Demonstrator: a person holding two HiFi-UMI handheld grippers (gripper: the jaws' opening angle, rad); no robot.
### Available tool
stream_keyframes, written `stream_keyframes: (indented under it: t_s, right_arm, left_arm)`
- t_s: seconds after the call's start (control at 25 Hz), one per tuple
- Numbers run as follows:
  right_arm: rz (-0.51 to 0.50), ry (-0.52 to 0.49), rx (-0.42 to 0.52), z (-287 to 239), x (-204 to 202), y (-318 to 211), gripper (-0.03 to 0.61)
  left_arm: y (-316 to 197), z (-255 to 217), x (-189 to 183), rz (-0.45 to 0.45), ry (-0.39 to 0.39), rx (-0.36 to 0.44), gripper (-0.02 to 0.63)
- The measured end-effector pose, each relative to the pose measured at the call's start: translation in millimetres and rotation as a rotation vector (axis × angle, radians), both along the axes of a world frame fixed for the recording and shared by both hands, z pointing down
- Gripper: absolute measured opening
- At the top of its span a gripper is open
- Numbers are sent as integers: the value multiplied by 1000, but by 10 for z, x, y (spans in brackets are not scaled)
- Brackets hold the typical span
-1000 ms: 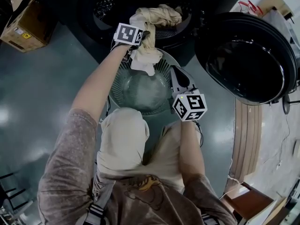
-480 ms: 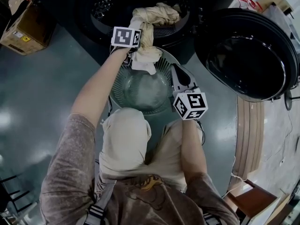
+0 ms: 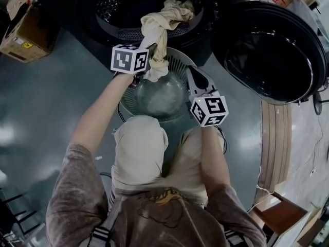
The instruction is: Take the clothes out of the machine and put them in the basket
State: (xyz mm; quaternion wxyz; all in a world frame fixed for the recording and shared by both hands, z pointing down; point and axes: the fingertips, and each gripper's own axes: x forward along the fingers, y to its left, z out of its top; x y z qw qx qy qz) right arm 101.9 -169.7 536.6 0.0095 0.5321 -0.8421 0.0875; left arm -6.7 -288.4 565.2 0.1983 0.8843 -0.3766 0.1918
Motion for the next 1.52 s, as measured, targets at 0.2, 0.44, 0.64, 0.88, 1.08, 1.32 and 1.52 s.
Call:
stream_keyframes:
  t_s: [0.2,0.44,0.64,0.88,1.08,1.32,1.52]
  right_arm:
    - [-1,-6,-4,13,-3,-17,-2]
    - [-6,-18,-6,52,28,-37,-2]
    - [-4,-33,-6,42,53,-55,-2]
    - [-12,-25,-4,37,12,-52,-2]
    - [-20,-23,1,14,-10,-24,-2]
    - [-19,-26,-4,5,-52,-16,-2]
    - [-14,-7,-8,1,-37,23,-2]
  left_arm:
    - [470,-97,18,100,17,2,69]
    - [908,-137,-44,151,59,-32,71]
    - [1203,-115,-134,179,41,-46,71]
    - [1369,-22,-242,172,6,-52,95]
    - [1191,-37,-345,91,-11,-13,262]
    - [667,-261,-287,57,-4,80,305]
    - [26,-328,-76,34,-15,125,382]
